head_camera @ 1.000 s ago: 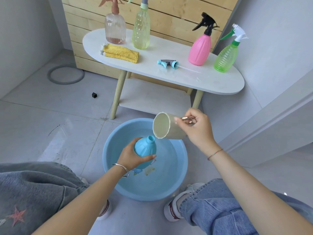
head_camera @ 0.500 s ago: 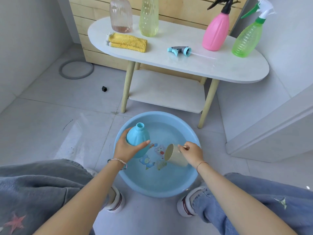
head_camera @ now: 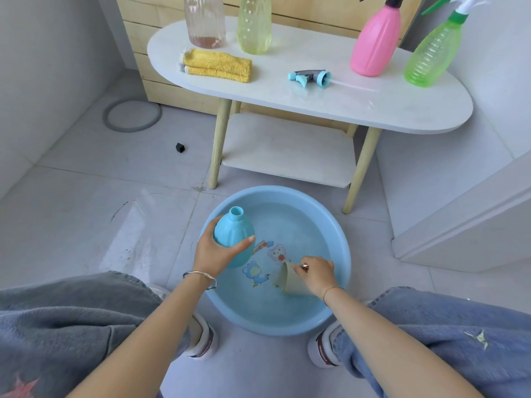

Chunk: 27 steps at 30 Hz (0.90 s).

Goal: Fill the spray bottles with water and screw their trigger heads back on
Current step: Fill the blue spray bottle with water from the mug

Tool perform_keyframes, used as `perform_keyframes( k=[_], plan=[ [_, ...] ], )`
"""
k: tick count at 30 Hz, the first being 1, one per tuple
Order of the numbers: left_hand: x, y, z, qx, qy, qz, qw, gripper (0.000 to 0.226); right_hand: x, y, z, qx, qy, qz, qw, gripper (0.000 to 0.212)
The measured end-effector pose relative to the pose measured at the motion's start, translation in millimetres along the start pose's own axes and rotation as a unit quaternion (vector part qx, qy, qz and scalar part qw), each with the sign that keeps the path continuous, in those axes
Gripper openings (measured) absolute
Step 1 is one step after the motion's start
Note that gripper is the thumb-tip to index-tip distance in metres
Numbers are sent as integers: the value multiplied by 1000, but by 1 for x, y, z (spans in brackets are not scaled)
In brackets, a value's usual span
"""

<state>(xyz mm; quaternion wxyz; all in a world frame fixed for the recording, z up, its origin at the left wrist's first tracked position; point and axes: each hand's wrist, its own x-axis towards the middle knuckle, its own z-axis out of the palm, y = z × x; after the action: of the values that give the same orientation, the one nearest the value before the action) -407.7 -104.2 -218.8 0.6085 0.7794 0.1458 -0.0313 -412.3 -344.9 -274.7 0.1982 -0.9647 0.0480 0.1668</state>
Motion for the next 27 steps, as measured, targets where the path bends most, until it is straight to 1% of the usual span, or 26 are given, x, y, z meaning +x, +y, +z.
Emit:
perform_keyframes(
  k=[3, 5, 9, 12, 15, 19, 22, 24, 27],
  plan=[
    [0, -1, -1, 0, 4, 0, 1000, 81, -3, -3, 4, 55, -15, 25, 998, 44],
    [0, -2, -1, -1, 10, -1, 1000, 73, -4, -5, 6, 119, -21, 57, 991, 43],
    [-1, -1, -1, -3, 15, 1, 1000, 71, -12, -7, 0, 295, -11, 105, 950, 38],
    [-1, 0, -2, -9, 21, 6, 1000, 77, -18, -11, -11, 367, 16, 117, 923, 46],
    [-3, 4, -4, -8, 31, 11, 999, 71, -23, -15, -26, 427, 30, 114, 896, 44],
    [-6, 9, -3, -17, 39, 16, 999, 70, -28, -20, -58, 478, 48, 86, 873, 31],
    [-9, 15, -1, -28, 32, 25, 999, 73, -34, -30, -93, 494, 83, 61, 864, 39],
    [-13, 22, 2, -30, 23, 34, 999, 70, -36, -33, -118, 496, 108, 41, 861, 41],
    [-18, 31, 8, -36, 7, 48, 998, 66, -43, -38, -155, 497, 126, 13, 858, 34]
  ],
)
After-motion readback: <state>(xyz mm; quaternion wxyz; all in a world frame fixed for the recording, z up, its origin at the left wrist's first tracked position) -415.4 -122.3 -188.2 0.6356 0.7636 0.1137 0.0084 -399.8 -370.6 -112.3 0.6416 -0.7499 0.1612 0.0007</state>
